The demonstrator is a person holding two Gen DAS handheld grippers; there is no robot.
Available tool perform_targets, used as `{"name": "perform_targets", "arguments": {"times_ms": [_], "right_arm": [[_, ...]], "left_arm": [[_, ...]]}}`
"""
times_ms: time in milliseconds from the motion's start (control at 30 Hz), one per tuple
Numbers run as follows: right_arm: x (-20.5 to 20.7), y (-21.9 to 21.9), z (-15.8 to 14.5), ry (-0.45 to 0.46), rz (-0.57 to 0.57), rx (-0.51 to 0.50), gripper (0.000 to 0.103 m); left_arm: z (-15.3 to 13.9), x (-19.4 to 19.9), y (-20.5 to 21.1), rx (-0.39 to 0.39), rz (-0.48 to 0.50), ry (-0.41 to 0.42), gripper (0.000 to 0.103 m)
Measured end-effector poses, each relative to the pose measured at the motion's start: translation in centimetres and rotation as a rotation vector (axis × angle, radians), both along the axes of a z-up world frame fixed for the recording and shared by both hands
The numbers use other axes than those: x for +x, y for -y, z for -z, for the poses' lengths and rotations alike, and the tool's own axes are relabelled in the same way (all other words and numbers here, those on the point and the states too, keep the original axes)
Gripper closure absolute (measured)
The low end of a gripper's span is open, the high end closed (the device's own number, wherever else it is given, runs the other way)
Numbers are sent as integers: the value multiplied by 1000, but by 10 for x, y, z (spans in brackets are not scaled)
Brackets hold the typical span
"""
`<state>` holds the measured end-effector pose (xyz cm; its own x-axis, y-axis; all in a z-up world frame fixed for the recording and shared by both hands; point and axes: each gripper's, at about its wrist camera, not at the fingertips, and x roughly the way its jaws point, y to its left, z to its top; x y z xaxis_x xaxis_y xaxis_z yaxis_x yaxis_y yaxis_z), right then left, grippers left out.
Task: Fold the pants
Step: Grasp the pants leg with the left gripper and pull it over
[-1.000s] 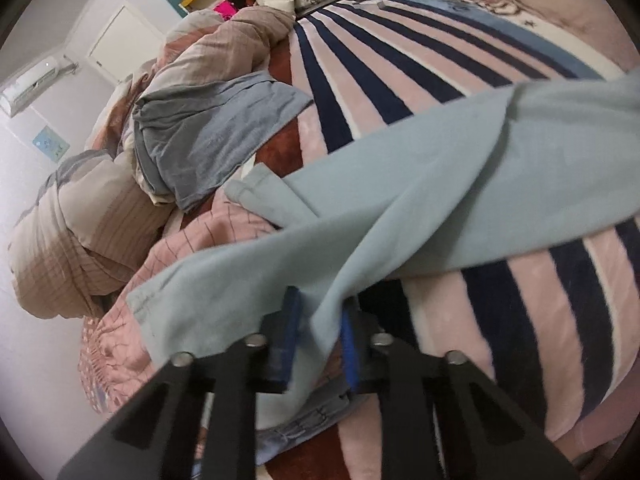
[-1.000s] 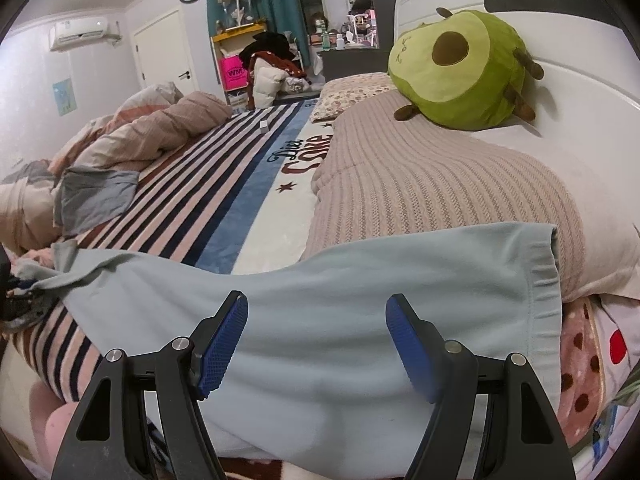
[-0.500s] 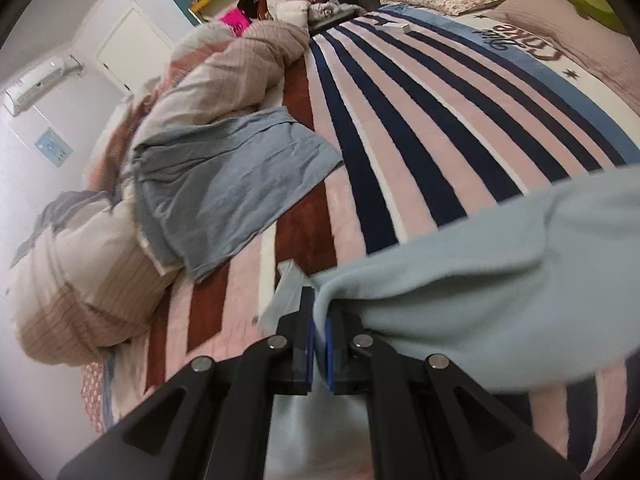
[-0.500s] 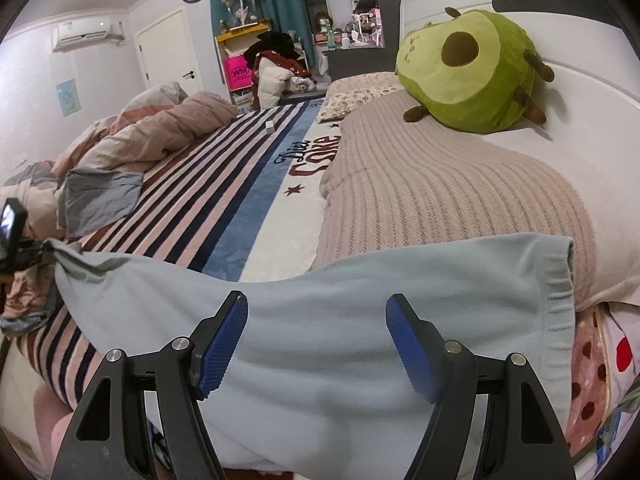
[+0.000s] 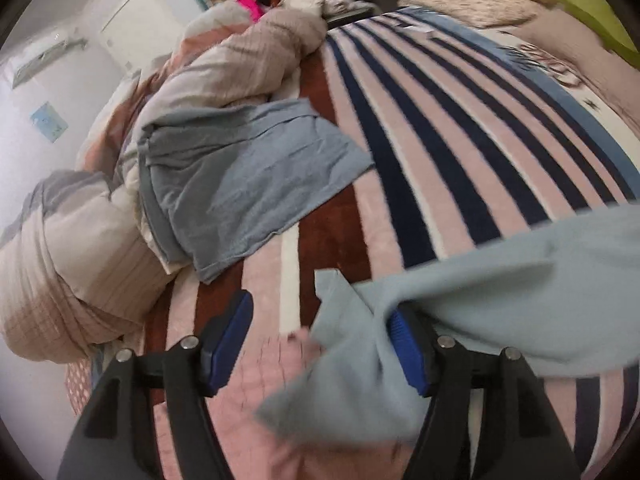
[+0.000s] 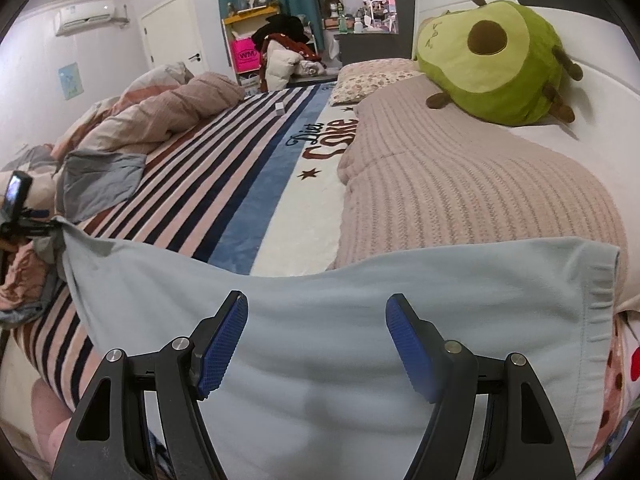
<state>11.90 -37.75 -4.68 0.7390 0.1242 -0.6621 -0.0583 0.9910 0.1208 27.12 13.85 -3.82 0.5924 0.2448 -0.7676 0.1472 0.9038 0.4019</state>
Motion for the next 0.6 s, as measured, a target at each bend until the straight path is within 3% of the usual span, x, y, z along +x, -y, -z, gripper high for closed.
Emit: {"name": "perform_targets", "arguments": {"times_ms": [67, 133, 200, 433, 533, 567, 600], "right_arm": [[0, -3, 1, 1, -8, 10, 35], [0, -5, 1, 3, -16, 15, 35], [-1, -7, 1, 5, -21, 22, 35], [-3, -10, 0, 11, -32, 35, 35], [-3, -10, 1, 7, -32, 39, 35], [-3, -9, 1, 6, -33, 39, 35], [-3, -9, 2, 4, -33, 38, 35]], "left_arm": [[-6, -19, 4, -18, 22, -2, 37], [-8, -36, 6, -104, 64, -29, 34], [-4, -48, 12, -115, 77, -43, 34], [51, -58, 44, 26, 161, -115, 34], [69, -48, 49, 147, 136, -109, 35], [73, -44, 48, 188, 112, -104, 38], [75, -43, 48, 214, 100, -101, 49]]}}
